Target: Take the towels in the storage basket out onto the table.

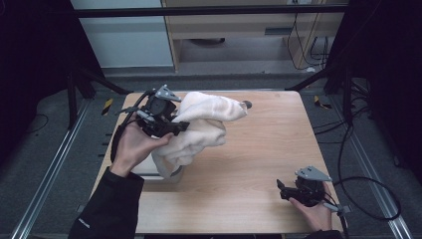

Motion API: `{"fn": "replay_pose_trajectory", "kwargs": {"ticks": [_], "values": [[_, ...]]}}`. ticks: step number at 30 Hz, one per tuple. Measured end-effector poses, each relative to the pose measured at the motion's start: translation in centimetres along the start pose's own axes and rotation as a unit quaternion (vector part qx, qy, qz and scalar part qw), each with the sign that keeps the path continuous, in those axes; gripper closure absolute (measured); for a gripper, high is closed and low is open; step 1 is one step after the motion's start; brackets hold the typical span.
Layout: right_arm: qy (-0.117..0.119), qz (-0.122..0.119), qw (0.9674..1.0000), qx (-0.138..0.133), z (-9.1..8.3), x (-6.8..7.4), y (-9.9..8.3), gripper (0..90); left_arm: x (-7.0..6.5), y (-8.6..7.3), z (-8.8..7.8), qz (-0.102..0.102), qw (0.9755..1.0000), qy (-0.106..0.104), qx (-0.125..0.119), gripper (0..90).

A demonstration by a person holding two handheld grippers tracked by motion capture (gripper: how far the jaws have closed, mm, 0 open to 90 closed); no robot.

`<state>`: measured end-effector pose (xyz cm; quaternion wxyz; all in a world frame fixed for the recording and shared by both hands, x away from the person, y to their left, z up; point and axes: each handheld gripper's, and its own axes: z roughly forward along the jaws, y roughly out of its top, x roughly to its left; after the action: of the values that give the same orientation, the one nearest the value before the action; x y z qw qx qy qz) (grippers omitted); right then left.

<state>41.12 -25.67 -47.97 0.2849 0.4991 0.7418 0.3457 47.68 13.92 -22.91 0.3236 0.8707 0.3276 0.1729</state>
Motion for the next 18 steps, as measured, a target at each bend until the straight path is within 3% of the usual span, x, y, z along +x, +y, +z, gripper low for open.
{"fn": "replay_pose_trajectory", "kwargs": {"ticks": [18], "values": [[0.0,0.006,1.0,0.002,-0.1,-0.2,-0.2,9.1,-2.7,2.1,2.1,0.02,0.9994,-0.028,-0.001,72.3]]}}
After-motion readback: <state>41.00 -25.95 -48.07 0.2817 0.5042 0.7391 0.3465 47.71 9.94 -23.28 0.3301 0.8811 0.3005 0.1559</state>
